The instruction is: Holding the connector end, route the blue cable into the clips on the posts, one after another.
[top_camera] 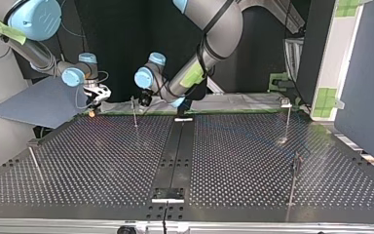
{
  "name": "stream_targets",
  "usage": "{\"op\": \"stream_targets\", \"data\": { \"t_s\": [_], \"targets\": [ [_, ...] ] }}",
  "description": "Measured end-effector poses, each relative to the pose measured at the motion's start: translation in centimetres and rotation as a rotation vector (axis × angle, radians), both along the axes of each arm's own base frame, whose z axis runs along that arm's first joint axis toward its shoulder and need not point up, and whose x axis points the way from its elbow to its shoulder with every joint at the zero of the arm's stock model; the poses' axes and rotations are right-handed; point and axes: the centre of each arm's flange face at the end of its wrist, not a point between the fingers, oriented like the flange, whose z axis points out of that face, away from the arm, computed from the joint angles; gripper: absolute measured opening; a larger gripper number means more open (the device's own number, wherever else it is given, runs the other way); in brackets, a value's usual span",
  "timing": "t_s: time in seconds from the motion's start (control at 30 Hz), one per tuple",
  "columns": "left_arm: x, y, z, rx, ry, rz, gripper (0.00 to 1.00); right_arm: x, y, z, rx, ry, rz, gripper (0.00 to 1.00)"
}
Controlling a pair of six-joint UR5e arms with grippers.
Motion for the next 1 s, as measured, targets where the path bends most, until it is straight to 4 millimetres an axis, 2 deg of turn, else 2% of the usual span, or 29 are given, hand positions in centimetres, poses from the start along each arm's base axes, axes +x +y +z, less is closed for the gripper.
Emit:
{"op": "stream_targets", "data": {
  "t_s": [0.2,0.53,1.0],
  "targets": [
    [-1.1,0.6,-0.2,0.024,0.016,-0.009,1.00,0.0,0.0,-0.1,0.002,-0.001,-0.001,0.00],
    [-2.1,0.6,2.8,-0.010,-0.021,-0.032,1.00,-0.2,0.0,-0.2,0.003,-0.001,-0.003,0.00],
    [-5.9,2.6,-1.1,0.057,0.030,-0.041,1.00,-0.4,-0.1,-0.3,0.003,-0.002,-0.002,0.00]
  ]
}}
